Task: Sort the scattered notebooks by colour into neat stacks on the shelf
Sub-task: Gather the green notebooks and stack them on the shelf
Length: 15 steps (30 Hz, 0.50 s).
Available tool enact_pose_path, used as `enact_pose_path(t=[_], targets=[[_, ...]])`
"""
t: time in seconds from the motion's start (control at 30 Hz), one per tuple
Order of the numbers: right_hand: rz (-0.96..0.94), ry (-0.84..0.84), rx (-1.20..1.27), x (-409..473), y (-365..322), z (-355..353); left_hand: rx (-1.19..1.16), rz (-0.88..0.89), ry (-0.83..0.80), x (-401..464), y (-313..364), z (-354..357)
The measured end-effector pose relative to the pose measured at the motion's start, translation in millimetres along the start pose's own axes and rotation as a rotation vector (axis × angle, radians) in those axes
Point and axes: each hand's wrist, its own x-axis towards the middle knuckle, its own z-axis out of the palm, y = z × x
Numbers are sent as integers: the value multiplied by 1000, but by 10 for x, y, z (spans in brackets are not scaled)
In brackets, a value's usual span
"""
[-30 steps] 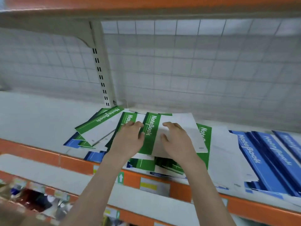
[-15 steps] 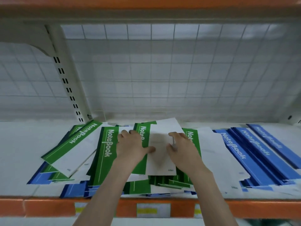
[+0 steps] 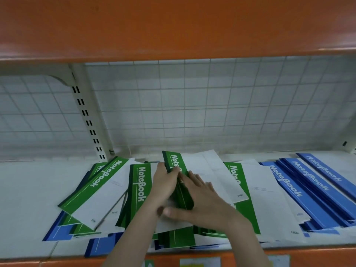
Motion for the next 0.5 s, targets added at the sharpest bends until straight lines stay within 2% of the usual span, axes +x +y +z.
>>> enact_pose_path(t=[0.07,0.13,0.2,0.23,0.27,0.33,0.4,0.47,0.5], targets=[[2,68,-49,32,11,59,-74,-33,3,17,53,60],[33,205,-57,74,81,58,-202,-51,-91,17,119,97],[57,344,21,106,164,30,-259,1,-177,14,160,118],[67,383,70,118,209,14,-210,57,-188,21,155,124],[81,401,102,125,255,1,-75,139,-165,39,131,118],[118,401,84,125,328,-3,364,323,-58,84,59,82],[136,406,39,134,372,21,731,394,10,105,-15,69],[134,413,26,150,374,44,849,402,-9,76,-54,122],[134,413,19,157,371,51,807,403,-43,52,-65,169]])
